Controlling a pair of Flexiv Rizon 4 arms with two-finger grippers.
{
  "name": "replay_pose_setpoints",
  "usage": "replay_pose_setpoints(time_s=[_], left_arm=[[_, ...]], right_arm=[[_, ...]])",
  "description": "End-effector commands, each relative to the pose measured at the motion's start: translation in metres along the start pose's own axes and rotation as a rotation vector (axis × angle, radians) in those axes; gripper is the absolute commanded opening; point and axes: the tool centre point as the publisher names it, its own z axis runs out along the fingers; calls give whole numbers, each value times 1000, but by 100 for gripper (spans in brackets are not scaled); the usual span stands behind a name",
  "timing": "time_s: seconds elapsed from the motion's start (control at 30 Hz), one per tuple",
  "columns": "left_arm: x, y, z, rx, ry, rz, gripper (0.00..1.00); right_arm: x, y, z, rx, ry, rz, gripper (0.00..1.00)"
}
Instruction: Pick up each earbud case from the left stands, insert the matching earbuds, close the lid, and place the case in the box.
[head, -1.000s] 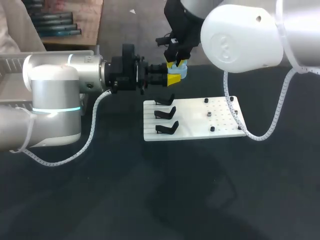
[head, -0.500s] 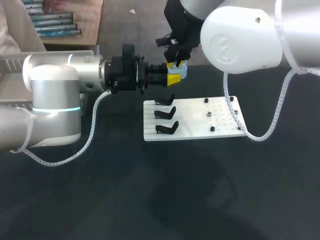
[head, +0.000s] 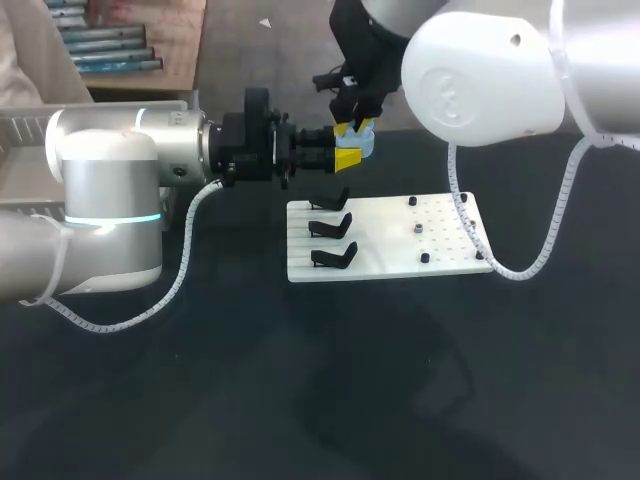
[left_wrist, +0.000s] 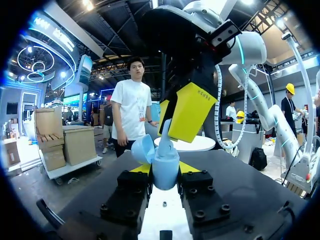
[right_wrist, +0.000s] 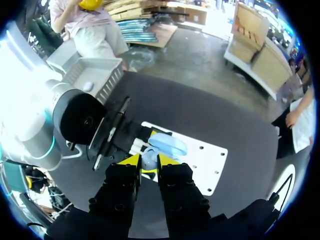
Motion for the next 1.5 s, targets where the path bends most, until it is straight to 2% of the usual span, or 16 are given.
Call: replay_pose_setpoints(time_s=[0.03,1.5], left_arm=[[0,0,0,-1,-2,1,0],[0,0,0,-1,-2,1,0]], right_arm=[[0,0,1,2,-1,1,0],[-1,-1,10,24,39,-27,0]])
